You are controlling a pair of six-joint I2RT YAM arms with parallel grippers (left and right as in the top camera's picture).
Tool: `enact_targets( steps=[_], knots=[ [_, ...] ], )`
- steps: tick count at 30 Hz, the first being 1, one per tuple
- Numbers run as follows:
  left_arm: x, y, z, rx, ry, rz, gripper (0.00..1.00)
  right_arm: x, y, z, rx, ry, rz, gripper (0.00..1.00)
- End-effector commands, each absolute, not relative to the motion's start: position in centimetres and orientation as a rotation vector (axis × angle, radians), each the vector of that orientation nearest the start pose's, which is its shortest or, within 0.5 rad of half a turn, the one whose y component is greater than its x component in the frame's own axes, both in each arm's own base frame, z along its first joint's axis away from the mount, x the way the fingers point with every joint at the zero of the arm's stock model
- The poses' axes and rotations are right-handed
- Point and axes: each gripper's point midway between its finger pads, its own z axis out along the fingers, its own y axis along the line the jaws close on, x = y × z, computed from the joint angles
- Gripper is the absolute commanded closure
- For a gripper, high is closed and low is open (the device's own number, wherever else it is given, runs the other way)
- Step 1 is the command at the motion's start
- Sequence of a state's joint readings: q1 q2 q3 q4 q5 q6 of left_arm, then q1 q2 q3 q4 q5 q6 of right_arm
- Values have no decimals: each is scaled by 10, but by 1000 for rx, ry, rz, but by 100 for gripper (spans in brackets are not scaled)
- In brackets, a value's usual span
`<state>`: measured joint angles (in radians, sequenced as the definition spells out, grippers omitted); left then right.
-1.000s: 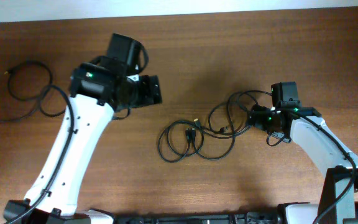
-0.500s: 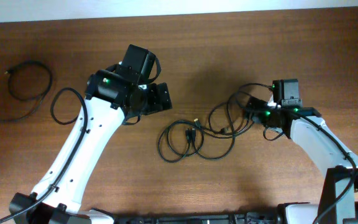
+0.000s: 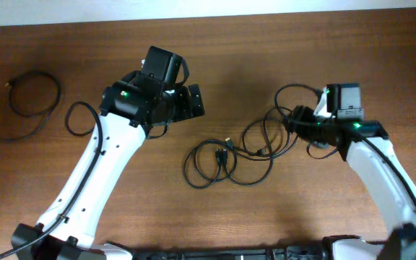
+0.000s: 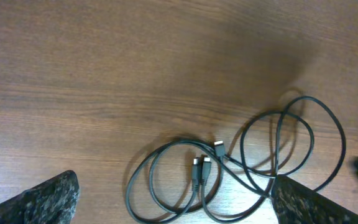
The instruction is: Untangle cables
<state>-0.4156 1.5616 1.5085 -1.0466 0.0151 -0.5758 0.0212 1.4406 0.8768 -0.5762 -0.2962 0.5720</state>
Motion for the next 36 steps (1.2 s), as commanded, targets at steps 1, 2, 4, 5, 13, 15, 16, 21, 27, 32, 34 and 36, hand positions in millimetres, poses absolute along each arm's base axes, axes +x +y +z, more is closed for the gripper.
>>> enact_targets(
  steps=[1,2,4,5,13,15,16,21,27,32,34,36],
  knots=[
    [342,-157,211,-174,2685,-320,1,311,53,40,786,2781,510,39],
    [342,-157,211,-174,2685,-319,1,310,54,35,794,2799,509,42],
    [341,-157,211,-174,2686,-319,1,307,56,27,806,2826,515,55],
    [341,-157,211,-174,2686,-319,1,307,57,25,809,2836,524,69],
    [341,-158,211,-148,2690,-324,1,356,126,105,492,2584,1210,96],
    [338,-163,211,-80,2698,-348,1,369,144,143,322,2455,1388,96],
    [337,-166,211,-48,2703,-371,1,373,151,161,235,2393,1459,96],
    [330,-184,214,234,2689,-464,1,370,175,244,-229,2055,1726,96],
    [329,-191,217,274,2673,-516,1,372,177,291,-353,1893,1766,96],
    [320,-227,225,666,2524,-636,1,376,176,295,-289,1902,1785,96],
    [326,-234,216,697,2482,-612,1,376,176,295,-289,1904,1789,96],
    [327,-235,201,673,2488,-626,2,377,174,295,-252,1918,1807,96]
  ],
)
